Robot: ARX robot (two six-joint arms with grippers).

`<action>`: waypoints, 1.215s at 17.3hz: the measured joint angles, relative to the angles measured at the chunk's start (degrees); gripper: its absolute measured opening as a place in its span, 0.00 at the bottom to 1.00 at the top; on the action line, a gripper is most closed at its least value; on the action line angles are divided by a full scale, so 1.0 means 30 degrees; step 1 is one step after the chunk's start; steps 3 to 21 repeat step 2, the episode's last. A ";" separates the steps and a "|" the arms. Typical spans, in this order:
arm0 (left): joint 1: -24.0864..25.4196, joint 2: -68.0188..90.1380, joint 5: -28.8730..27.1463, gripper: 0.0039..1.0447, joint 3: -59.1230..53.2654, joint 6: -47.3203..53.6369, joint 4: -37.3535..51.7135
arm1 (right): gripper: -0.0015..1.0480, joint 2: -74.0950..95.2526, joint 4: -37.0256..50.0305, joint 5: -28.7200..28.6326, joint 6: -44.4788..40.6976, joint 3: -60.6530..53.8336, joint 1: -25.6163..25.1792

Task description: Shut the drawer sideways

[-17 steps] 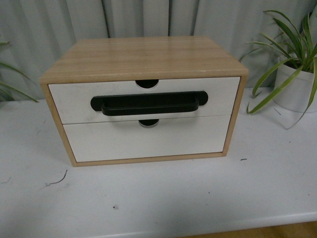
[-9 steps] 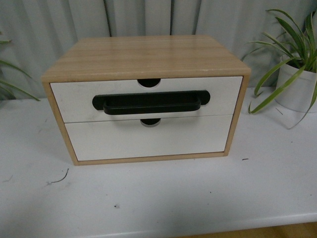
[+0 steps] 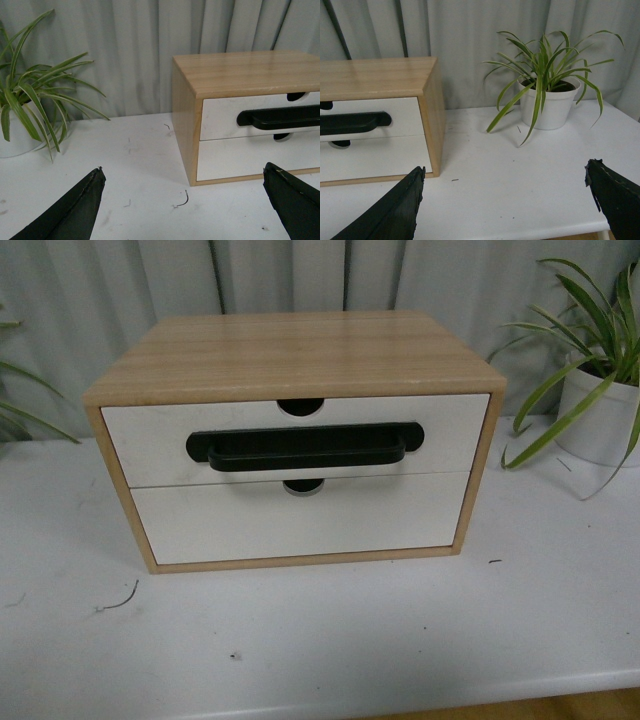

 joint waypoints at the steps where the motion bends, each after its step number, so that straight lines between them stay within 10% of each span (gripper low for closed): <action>1: 0.0000 0.0000 0.0000 0.94 0.0000 0.0000 0.0000 | 0.94 0.0000 -0.0007 0.0000 0.0000 0.0000 0.0000; 21: 0.0000 0.0000 0.0000 0.94 0.0000 0.0000 0.0000 | 0.94 0.0000 0.0000 0.0000 0.0000 0.0000 0.0000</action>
